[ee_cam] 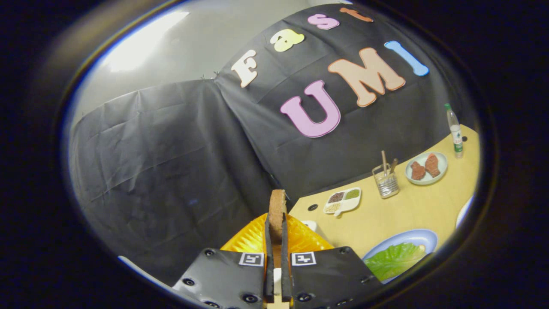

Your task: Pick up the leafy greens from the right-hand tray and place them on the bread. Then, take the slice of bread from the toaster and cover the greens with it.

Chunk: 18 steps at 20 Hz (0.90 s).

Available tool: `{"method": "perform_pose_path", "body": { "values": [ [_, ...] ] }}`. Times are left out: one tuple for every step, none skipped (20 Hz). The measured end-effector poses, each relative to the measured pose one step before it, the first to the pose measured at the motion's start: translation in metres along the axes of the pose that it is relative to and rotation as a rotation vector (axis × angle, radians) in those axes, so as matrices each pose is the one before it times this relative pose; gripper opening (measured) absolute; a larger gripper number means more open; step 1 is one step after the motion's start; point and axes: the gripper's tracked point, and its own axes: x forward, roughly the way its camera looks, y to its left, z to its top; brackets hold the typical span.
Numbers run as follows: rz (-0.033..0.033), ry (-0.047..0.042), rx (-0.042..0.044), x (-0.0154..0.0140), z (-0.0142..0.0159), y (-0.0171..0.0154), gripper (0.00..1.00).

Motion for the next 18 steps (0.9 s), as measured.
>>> {"method": "perform_pose_path", "body": {
  "values": [
    [-0.02175, -0.00595, 0.00905, -0.00601, 0.00045, -0.01273, 0.1],
    [-0.01917, -0.00597, 0.01609, -0.00618, 0.00045, -0.01342, 0.1],
    [-0.01332, -0.00115, 0.02519, -0.00536, -0.00129, -0.01199, 0.1],
    [-0.01107, 0.0024, 0.02871, -0.00562, -0.00216, -0.01238, 0.09],
    [-0.0138, 0.0036, 0.03003, -0.00641, -0.00389, -0.0137, 0.09],
    [-0.0119, 0.00221, 0.02874, -0.00506, -0.0027, -0.01354, 0.09],
    [-0.01839, -0.00001, 0.02325, -0.00587, -0.00251, -0.01484, 0.09],
    [-0.01866, -0.00268, 0.01965, -0.00413, -0.00223, -0.0151, 0.09],
    [-0.01763, 0.00195, 0.01484, -0.00491, -0.00396, -0.01411, 0.09],
    [-0.0198, 0.00784, 0.01222, -0.00182, -0.00551, -0.01506, 0.09],
    [-0.01769, 0.00992, 0.01253, -0.00148, -0.00532, -0.01254, 0.09],
    [-0.01709, 0.01218, 0.01181, -0.0002, -0.00522, -0.01264, 0.09],
    [-0.01637, 0.01176, 0.01095, 0.00049, -0.00535, -0.01191, 0.09],
    [-0.01859, 0.00971, 0.01058, 0.00159, -0.00406, -0.01221, 0.09],
    [-0.02735, 0.00681, 0.01128, 0.00195, -0.00433, -0.01348, 0.09],
    [-0.02561, 0.00395, 0.00523, 0.00347, -0.00261, -0.01354, 0.09],
    [-0.02687, 0.00014, 0.00212, 0.00161, -0.00321, -0.01199, 0.09],
    [-0.03897, -0.00092, -0.00907, 0.00152, -0.00135, -0.01457, 0.09]
  ]
}}
